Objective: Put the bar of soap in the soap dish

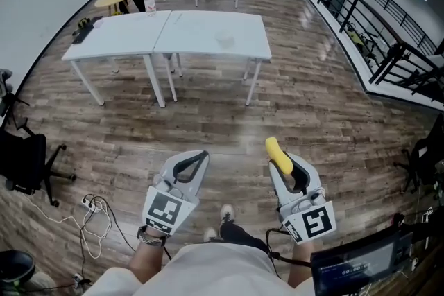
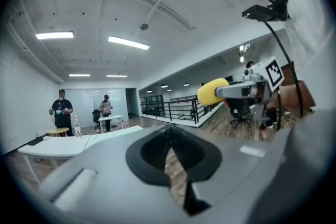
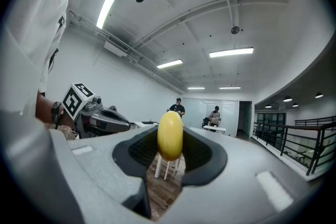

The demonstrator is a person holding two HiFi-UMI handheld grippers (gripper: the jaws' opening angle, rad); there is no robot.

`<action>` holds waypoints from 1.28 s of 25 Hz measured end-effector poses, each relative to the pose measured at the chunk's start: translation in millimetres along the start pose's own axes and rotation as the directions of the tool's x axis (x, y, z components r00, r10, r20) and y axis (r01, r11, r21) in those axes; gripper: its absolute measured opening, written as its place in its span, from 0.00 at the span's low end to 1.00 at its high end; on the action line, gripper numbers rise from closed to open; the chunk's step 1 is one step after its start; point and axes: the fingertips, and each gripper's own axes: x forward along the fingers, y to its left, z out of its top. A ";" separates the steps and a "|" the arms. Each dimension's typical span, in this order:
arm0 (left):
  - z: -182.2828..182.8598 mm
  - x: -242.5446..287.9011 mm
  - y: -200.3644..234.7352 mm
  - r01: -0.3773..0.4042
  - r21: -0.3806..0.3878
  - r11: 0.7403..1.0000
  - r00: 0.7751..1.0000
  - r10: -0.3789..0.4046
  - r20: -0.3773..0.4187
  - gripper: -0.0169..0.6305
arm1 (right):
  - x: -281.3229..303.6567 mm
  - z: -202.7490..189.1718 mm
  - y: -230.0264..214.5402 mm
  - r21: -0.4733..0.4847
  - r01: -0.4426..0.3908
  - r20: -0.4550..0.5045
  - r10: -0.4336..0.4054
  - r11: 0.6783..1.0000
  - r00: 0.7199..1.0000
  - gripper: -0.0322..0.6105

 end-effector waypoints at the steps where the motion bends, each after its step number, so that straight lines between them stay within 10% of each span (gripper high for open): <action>1: 0.4 2.1 1.3 -0.002 0.001 1.000 1.000 0.002 -0.002 0.04 | 1.7 -0.5 -2.2 0.001 -0.001 0.000 0.001 1.000 1.000 0.24; 32: 11.5 81.9 38.9 -0.034 0.018 0.999 0.999 0.035 -0.016 0.04 | 62.6 -16.6 -73.5 0.006 -0.046 0.031 0.045 0.999 0.998 0.24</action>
